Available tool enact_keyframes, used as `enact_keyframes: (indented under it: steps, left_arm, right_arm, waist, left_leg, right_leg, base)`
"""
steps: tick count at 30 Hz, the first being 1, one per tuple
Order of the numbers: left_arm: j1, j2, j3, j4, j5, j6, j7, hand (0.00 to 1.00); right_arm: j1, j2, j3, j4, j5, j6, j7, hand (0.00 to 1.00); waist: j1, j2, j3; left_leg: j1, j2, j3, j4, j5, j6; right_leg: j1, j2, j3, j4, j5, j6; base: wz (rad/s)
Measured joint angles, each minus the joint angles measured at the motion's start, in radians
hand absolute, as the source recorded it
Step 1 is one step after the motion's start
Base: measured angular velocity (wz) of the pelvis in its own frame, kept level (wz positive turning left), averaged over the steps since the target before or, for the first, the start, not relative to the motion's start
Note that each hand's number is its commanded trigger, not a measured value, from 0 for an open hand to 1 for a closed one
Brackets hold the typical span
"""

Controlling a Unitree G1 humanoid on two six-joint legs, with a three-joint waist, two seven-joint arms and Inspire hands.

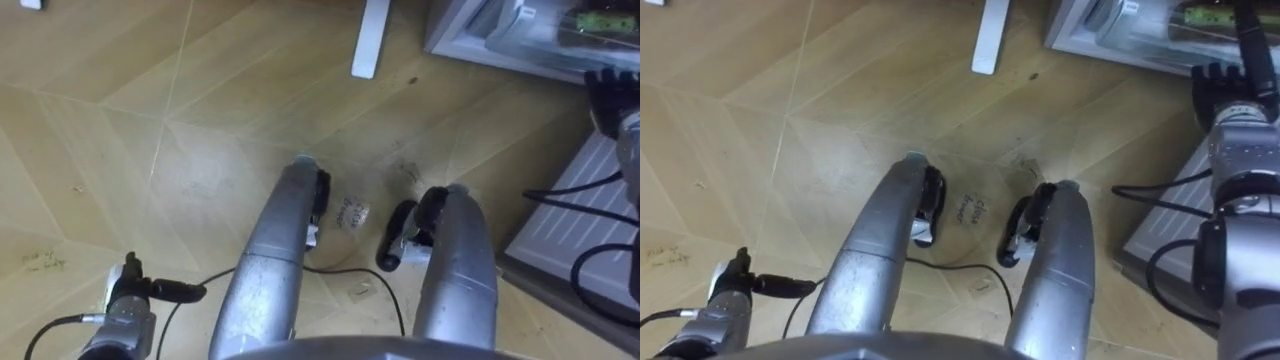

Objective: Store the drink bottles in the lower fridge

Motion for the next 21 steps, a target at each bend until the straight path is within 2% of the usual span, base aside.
enact_keyframes:
  steps: [5, 11, 15, 18, 20, 21]
  left_arm:
    - [0.013, 0.017, -0.001, -0.024, 0.003, -0.006, 0.0, 0.0]
    - [0.056, 0.044, 0.001, -0.062, 0.008, -0.014, -0.002, 0.0]
    - [0.091, 0.07, 0.001, -0.095, 0.008, -0.024, -0.002, 0.0]
    - [0.115, 0.072, 0.001, -0.097, 0.005, -0.024, -0.003, 0.0]
    - [0.13, 0.076, 0.001, -0.103, 0.004, -0.023, -0.006, 0.0]
    - [0.138, 0.082, 0.001, -0.108, 0.004, -0.02, -0.007, 0.0]
  right_arm:
    - [0.0, -0.002, 0.03, 0.0, 0.001, -0.026, -0.024, 0.0]
    - [0.0, -0.002, 0.062, -0.049, 0.006, -0.052, -0.103, 0.0]
    - [-0.002, -0.005, 0.071, -0.069, 0.007, -0.077, -0.134, 0.0]
    - [-0.004, -0.005, 0.07, -0.077, 0.014, -0.086, -0.168, 0.0]
    - [-0.004, -0.005, 0.069, -0.078, 0.023, -0.094, -0.194, 0.0]
    - [-0.004, -0.005, 0.069, -0.078, 0.028, -0.107, -0.207, 0.0]
  waist:
    - [0.004, -0.004, 0.0002]
    - [0.007, -0.004, 0.0002]
    - [0.025, -0.004, 0.0005]
    - [0.03, -0.005, 0.0006]
    - [0.03, -0.004, 0.0006]
    - [0.033, -0.005, 0.0008]
  left_leg:
    - [-0.001, -0.011, -0.002, -0.002, 0.0, 0.001]
    - [0.001, -0.013, 0.0, -0.003, 0.0, 0.001]
    - [0.004, -0.012, 0.0, -0.003, 0.001, -0.003]
    - [0.004, -0.015, -0.007, -0.003, 0.003, -0.007]
    - [0.005, -0.027, -0.024, 0.0, 0.006, -0.012]
    - [0.005, -0.027, -0.028, 0.008, 0.005, -0.012]
  right_leg:
    - [0.0, -0.011, -0.005, 0.001, -0.004, 0.005]
    - [0.0, -0.011, 0.003, 0.007, -0.007, 0.006]
    - [0.001, -0.014, 0.002, 0.015, -0.013, -0.002]
    - [0.008, -0.026, -0.012, 0.02, -0.021, -0.01]
    - [0.018, -0.038, -0.029, 0.024, -0.028, -0.018]
    - [0.021, -0.038, -0.03, 0.034, -0.035, -0.014]
  base:
    - [0.05]
    - [0.01]
    - [0.02]
    - [0.11]
    - [0.22]
    - [0.24]
